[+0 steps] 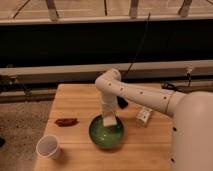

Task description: Place the white sponge in the ceramic bowl

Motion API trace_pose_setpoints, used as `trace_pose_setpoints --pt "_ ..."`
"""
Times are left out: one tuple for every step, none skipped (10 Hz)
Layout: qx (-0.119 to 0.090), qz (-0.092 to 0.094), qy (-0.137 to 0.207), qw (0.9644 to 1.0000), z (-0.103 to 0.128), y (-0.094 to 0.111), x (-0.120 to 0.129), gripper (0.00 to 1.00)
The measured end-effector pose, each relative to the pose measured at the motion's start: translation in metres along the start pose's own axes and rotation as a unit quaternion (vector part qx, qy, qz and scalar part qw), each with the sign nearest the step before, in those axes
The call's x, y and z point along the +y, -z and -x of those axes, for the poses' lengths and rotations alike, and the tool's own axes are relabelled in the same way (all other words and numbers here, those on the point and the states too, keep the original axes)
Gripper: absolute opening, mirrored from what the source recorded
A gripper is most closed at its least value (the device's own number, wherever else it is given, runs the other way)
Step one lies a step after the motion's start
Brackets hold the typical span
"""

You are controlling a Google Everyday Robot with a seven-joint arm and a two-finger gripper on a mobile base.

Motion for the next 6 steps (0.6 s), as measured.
trace_pose_setpoints --pt "0.000 0.000 0.000 1.0000 -0.0002 -0.0001 0.0004 0.65" --pt "0.000 0.000 0.000 1.0000 -0.0003 -0.0005 0.0005 0.66" --pt "0.000 0.000 0.000 1.0000 -0.0006 -0.0009 0.0010 0.69" --pt "0.000 -0.001 0.000 1.0000 -0.0011 -0.0011 0.0012 0.75" --pt "0.000 0.000 0.000 1.0000 -0.0013 -0.0014 0.0018 0.79" --pt "-0.001 -0.001 0.000 1.0000 -0.0014 -0.0020 0.0021 0.80"
